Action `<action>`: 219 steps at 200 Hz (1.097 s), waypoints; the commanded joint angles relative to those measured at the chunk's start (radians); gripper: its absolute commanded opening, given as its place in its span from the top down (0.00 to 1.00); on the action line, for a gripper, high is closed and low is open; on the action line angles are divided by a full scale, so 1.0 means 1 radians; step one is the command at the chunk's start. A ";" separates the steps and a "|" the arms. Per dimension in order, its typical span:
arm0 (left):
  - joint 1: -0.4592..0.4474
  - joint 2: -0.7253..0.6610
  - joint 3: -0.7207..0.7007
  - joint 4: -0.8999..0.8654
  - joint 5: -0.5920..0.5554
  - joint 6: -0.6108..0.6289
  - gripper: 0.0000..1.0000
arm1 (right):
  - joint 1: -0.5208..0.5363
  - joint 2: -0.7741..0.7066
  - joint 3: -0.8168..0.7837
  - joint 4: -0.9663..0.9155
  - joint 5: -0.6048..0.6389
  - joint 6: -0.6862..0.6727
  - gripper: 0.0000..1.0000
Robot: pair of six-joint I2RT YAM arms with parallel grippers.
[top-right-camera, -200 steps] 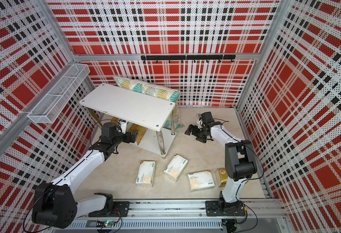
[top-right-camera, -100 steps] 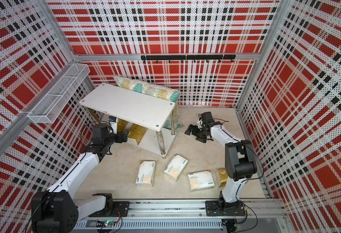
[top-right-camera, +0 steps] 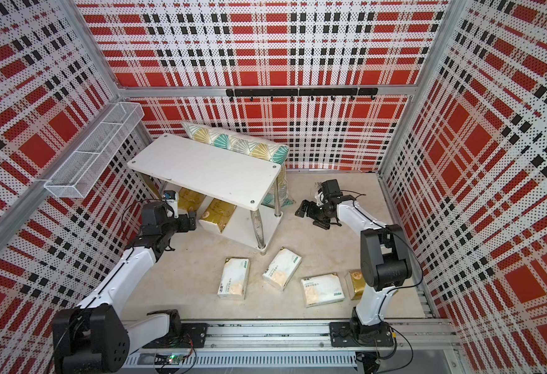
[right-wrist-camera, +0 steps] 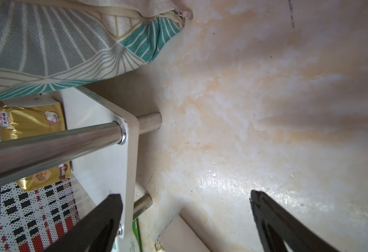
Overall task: Place the tissue boxes on the shelf by color
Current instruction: Adjust the box of tissues on the shelf.
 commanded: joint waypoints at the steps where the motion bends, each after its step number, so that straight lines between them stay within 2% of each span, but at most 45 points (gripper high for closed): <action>1: 0.015 0.035 0.014 -0.002 -0.019 -0.021 0.05 | 0.006 -0.019 -0.016 0.019 -0.006 -0.006 0.00; 124: 0.045 0.108 0.063 0.003 -0.017 -0.090 0.05 | 0.011 -0.016 -0.030 0.035 -0.011 0.001 0.00; 219: 0.045 0.140 0.071 0.015 -0.079 -0.100 0.06 | 0.011 -0.013 -0.034 0.041 -0.012 0.002 0.00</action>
